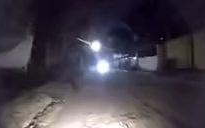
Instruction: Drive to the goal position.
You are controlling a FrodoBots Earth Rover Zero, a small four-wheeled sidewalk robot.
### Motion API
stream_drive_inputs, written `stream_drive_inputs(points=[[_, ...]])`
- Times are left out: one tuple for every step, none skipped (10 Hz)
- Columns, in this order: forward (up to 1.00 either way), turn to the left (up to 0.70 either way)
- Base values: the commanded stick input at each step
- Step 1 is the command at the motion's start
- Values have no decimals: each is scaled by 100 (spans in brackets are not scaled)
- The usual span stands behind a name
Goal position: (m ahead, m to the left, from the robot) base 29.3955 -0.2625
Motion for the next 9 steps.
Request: stream_drive_inputs(points=[[70, 0], [70, 0], [70, 0], [70, 0], [70, 0], [70, 0], [70, 0], [70, 0], [70, 0]])
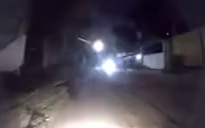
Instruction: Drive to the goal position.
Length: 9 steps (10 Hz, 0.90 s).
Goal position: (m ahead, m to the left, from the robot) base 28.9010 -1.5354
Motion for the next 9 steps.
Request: stream_drive_inputs(points=[[70, 0], [70, 0], [70, 0], [70, 0], [70, 0], [70, 0], [70, 0], [70, 0], [70, 0]])
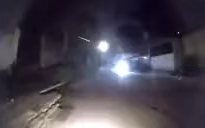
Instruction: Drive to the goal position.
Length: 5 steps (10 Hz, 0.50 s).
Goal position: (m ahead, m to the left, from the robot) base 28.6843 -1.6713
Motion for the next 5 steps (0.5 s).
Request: stream_drive_inputs(points=[[70, 0], [70, 0], [70, 0], [70, -3], [70, -6]])
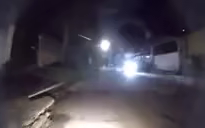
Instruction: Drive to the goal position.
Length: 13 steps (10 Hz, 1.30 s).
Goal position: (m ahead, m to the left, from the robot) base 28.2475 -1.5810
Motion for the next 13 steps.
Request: stream_drive_inputs(points=[[70, -9], [70, -12], [70, -35], [70, -18], [70, 0], [70, 0], [70, 0], [70, 0], [70, 0], [70, 0], [70, 0], [70, 0], [70, 0]])
